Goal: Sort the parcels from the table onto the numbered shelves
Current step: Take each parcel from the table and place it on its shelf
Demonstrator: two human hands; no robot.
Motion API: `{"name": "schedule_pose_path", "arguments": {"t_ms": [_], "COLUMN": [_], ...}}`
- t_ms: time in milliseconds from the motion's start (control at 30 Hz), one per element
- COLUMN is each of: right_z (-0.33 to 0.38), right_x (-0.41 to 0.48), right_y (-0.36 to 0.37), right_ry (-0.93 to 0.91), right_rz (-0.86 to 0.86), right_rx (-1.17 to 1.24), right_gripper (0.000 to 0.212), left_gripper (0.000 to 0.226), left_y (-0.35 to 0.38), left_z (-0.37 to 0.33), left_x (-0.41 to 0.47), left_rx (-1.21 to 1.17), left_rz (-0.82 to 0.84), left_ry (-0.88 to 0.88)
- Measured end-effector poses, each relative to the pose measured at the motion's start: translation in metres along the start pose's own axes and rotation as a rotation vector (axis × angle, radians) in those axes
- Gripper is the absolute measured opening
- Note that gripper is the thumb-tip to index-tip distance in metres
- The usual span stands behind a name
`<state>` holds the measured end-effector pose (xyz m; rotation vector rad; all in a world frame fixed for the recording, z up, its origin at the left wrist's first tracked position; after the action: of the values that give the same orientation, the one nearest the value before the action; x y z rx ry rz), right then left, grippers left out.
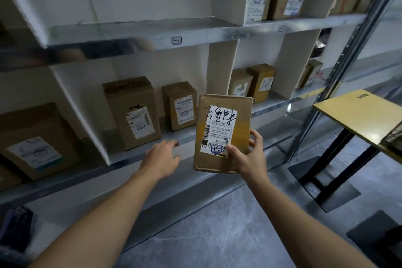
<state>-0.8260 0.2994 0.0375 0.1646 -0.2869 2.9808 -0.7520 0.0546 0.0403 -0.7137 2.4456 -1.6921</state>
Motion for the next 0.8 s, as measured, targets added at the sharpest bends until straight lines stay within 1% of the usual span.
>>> {"name": "schedule_pose_path", "arguments": {"t_ms": [100,200,267,400,600,667,800], "right_z": [0.021,0.033,0.036,0.036,0.036,0.036,0.041], "right_x": [0.017,0.027,0.027,0.001,-0.076,-0.099,-0.136], "right_y": [-0.003,0.010,0.026,0.068,0.124,0.140,0.170], "right_ry": [-0.070,-0.107,-0.117,-0.103,-0.085,-0.082,-0.061], "right_rz": [0.089,0.201,0.265,0.469,0.725,0.771,0.802], "right_rx": [0.033,0.076,0.104,0.146,0.135,0.135,0.147], "right_gripper": [0.071,0.073,0.076,0.076,0.079,0.079,0.080], "left_gripper": [0.044,0.048,0.048,0.046,0.043,0.045,0.044], "left_y": [-0.012,-0.027,-0.037,-0.061,-0.091,-0.100,-0.120], "left_z": [-0.017,-0.015,-0.003,0.040,0.109,0.127,0.164], "left_x": [0.003,-0.007,-0.022,-0.074,-0.165,-0.186,-0.214], "left_rx": [-0.008,0.005,0.018,0.072,0.195,0.203,0.185], "left_rz": [-0.096,-0.190,-0.239,-0.325,-0.360,-0.340,-0.325], "left_ry": [-0.038,-0.130,-0.194,-0.382,-0.663,-0.706,-0.733]}}
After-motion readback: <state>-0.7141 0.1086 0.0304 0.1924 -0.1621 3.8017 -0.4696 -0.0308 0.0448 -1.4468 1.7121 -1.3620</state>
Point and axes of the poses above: each hand's wrist, its own x-axis towards the middle knuckle, its own y-axis out of the palm, z = x × y, the point moved 3 cm from there along x, towards the middle knuckle, and after that the axes turned 13 degrees about -z, right-handed, at the moved point
